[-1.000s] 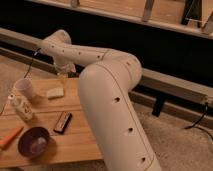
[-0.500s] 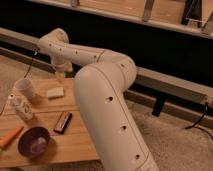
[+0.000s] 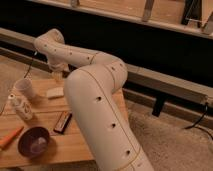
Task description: Place the white sponge in the ceramic cup
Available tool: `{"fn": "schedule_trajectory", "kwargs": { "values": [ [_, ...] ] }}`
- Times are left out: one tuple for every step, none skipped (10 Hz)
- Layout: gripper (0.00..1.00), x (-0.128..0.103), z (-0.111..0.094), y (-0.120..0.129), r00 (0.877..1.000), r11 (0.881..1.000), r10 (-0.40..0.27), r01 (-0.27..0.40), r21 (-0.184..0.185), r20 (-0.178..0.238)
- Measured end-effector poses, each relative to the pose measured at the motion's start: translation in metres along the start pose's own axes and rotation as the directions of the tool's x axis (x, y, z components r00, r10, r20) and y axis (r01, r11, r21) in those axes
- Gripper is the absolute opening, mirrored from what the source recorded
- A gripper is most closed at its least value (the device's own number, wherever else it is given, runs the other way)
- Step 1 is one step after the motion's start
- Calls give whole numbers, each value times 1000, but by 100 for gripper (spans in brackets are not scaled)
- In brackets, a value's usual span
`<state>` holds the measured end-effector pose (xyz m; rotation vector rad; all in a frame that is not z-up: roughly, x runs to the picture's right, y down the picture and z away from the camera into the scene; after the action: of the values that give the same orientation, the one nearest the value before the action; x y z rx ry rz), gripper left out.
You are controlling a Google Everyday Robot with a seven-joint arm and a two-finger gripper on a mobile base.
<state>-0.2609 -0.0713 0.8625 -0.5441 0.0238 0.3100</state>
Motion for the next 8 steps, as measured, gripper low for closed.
{"fn": "schedule_trajectory", "kwargs": {
  "values": [
    [65, -8, 4, 3, 1000, 1000, -23, 23, -10, 10],
    [65, -13, 7, 5, 999, 999, -37, 37, -17, 17],
    [65, -17, 12, 7, 998, 998, -53, 54, -24, 22],
    [65, -21, 15, 9, 997, 997, -67, 67, -29, 26],
    [65, -26, 21, 12, 996, 995, -90, 91, -38, 29],
    [65, -28, 25, 13, 994, 994, -102, 104, -42, 28],
    [65, -30, 31, 15, 993, 992, -119, 120, -50, 23],
    [65, -32, 36, 17, 992, 990, -128, 129, -56, 20]
  ]
}}
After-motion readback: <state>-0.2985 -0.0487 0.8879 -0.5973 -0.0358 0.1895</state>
